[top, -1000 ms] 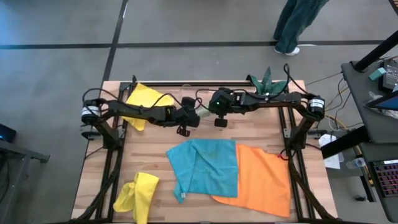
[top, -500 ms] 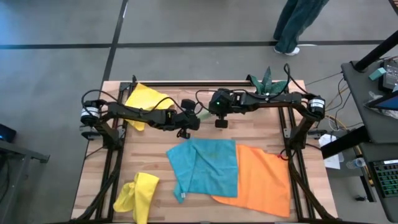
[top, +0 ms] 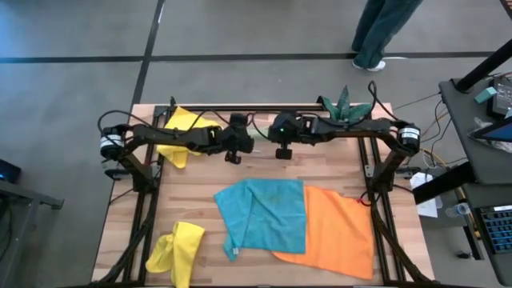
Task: Fold microfiber towels
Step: Put the green folded towel into the transparent bin
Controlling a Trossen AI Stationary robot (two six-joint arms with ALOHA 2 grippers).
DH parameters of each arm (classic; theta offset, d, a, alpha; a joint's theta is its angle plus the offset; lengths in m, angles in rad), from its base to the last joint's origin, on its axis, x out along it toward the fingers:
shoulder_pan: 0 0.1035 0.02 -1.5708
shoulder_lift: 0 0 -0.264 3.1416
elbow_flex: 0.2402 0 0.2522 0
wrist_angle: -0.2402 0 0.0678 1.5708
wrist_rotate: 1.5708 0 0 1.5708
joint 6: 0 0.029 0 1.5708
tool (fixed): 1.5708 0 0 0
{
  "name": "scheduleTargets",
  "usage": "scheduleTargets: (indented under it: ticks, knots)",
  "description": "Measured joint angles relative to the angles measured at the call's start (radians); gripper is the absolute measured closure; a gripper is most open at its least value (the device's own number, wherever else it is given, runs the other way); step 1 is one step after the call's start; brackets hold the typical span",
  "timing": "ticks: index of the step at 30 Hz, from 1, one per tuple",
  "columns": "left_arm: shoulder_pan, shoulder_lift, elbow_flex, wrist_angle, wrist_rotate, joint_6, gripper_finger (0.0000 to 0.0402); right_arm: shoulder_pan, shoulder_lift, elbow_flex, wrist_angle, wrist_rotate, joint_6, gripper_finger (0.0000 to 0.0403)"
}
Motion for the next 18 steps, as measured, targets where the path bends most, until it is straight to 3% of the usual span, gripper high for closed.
scheduleTargets:
  ticks: [18]
  knots:
    - [0.089,0.042,-0.013,0.043,0.070,0.154,0.0397,-0.013,0.084,0.000,0.075,0.041,-0.118,0.0385]
